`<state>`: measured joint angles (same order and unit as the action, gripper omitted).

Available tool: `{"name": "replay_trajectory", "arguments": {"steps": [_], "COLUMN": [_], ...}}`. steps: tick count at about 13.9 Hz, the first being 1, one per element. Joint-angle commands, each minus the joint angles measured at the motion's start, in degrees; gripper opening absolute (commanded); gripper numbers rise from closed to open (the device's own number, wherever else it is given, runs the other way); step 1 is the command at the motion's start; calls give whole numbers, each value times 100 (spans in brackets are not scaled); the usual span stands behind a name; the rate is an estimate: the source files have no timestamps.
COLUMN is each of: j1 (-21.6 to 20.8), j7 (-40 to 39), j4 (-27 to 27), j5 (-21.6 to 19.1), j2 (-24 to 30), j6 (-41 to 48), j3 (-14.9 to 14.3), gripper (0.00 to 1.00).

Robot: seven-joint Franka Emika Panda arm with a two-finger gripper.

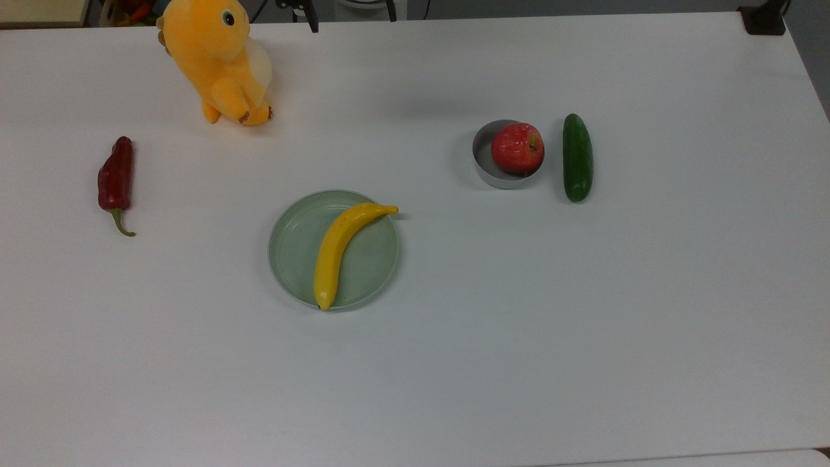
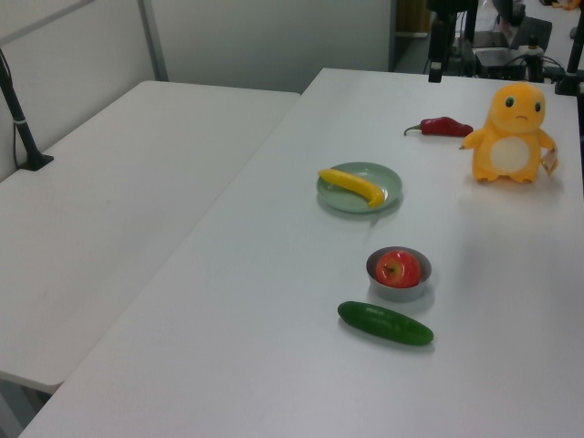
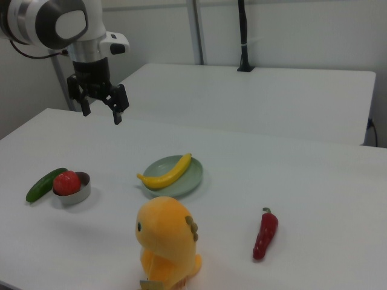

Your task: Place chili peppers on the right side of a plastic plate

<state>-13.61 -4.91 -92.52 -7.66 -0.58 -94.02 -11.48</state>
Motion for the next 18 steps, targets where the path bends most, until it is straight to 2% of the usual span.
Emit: {"name": "replay_trajectory", "arguments": {"steps": [1, 5, 8, 9, 10, 13, 16, 18], "j1": [-28, 16, 314, 367, 429, 447, 499, 692], "j7": [-89, 420, 299, 194, -103, -404, -773, -1054], "j4": [-108, -99, -55, -55, -55, -38, -38, -38], "j5": [28, 28, 45, 132, 403, 493, 528, 713], "j2": [110, 128, 286, 286, 321, 374, 400, 295], "j6": [60, -124, -134, -142, -134, -134, -160, -431], "j3": [-30, -30, -30, -39, -56, -494, -820, -979], "gripper": [100, 100, 100, 100, 100, 100, 100, 100]}}
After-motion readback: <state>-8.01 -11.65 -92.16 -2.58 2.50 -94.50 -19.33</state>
